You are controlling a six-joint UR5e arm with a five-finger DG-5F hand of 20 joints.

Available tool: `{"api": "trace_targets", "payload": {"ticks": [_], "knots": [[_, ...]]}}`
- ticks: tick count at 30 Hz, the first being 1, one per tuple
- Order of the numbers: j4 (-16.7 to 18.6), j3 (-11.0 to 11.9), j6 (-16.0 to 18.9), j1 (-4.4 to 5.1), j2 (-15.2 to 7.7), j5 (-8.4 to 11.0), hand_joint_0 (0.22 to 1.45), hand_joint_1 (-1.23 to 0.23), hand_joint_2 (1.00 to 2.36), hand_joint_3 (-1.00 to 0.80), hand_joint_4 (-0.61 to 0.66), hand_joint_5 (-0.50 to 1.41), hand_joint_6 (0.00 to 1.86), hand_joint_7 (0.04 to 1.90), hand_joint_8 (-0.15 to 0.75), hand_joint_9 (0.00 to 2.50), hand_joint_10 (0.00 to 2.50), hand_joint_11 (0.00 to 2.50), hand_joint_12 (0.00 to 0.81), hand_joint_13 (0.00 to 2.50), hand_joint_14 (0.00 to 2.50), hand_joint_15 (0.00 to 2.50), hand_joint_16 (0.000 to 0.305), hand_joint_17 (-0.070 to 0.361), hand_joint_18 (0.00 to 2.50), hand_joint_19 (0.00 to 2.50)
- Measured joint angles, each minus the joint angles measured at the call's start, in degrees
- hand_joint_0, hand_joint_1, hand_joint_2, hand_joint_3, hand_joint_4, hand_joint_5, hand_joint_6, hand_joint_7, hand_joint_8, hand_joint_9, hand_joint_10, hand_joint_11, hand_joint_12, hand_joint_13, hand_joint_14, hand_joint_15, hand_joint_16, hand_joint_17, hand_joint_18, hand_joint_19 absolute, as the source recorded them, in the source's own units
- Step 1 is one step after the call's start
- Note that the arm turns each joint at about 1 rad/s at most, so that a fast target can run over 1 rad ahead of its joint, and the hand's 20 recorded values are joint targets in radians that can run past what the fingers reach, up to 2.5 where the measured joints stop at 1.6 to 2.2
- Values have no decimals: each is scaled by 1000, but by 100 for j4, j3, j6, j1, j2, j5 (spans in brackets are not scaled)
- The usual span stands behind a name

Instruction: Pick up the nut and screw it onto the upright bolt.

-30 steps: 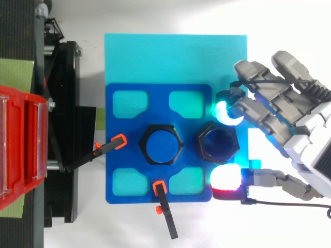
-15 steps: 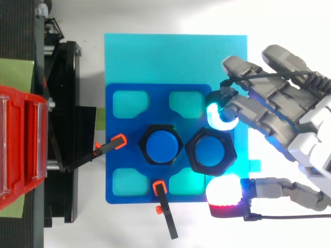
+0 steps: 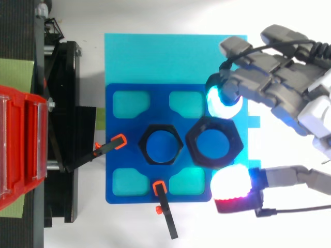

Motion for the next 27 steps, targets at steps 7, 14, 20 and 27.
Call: {"api": "trace_targets", "payload": {"ticks": [7,14,20,27], "knots": [[-66,66,-248,-225,-2,-429,562,-529,1000,-500,223,-168,545,1207,235,523,0,0,253,628,0,0,30,68,471,86],[534,69,-728,-437,-34,-993,561,-528,1000,-500,219,-167,545,1204,235,529,0,0,250,641,0,0,30,68,486,100],[1149,70,-1222,-568,-44,-1340,560,-530,1000,-500,218,-166,544,1208,235,532,0,0,249,653,1,0,31,69,499,105],[1582,70,-1503,-655,-50,-1575,558,-530,1000,-500,221,-165,542,1214,236,537,0,0,248,659,0,1,31,69,506,114]]}}
